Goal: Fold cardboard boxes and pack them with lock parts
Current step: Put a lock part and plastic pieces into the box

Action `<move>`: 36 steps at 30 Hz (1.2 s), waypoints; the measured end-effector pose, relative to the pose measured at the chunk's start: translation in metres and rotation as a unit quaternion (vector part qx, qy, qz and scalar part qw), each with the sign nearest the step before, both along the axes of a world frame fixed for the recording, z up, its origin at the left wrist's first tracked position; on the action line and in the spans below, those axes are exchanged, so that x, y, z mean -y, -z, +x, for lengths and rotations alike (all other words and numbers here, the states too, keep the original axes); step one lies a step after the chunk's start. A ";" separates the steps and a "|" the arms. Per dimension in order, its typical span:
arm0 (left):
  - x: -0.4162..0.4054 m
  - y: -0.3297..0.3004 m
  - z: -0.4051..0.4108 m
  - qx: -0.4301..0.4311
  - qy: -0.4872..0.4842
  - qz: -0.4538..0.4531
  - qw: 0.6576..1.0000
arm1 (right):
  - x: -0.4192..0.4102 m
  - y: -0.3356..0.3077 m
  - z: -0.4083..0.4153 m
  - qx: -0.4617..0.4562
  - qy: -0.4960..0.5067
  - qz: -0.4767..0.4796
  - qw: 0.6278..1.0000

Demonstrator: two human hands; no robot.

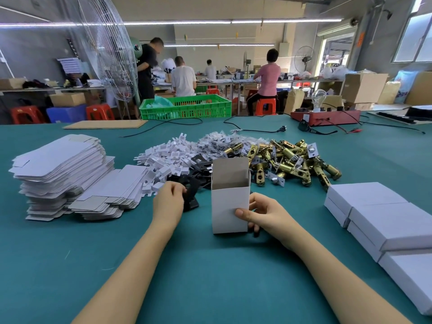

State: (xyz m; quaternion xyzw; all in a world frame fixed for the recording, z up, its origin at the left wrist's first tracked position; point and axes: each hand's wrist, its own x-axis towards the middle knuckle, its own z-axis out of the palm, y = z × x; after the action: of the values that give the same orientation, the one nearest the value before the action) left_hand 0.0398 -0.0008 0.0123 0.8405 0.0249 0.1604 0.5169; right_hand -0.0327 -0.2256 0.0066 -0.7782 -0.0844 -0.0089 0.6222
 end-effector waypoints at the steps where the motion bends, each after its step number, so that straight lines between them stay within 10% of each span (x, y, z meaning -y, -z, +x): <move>1: -0.001 -0.006 0.001 -0.030 0.001 -0.108 0.994 | 0.000 -0.001 0.000 -0.002 0.000 0.000 1.000; 6: -0.002 -0.053 -0.011 -0.024 0.095 -0.475 0.874 | -0.003 -0.004 -0.003 0.010 0.039 0.038 0.998; 14: 0.023 -0.115 -0.063 0.084 0.280 -0.477 0.829 | -0.008 -0.060 -0.020 0.219 0.227 0.084 0.945; 22: 0.051 -0.105 -0.084 0.074 0.312 -0.329 0.888 | -0.024 -0.139 -0.025 0.210 0.048 -0.017 0.976; 27: 0.032 -0.100 -0.067 0.268 0.185 0.099 0.940 | -0.011 -0.147 -0.023 0.210 0.060 -0.049 0.975; 36: 0.007 -0.072 -0.041 -0.101 0.388 0.258 0.879 | -0.014 -0.148 -0.025 0.208 0.016 -0.405 0.890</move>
State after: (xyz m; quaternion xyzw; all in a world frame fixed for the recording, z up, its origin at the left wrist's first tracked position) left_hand -0.0015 -0.0083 0.0842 0.8980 -0.2939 -0.1381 0.2970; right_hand -0.0572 -0.2115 0.1549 -0.9443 -0.1959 -0.1460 0.2206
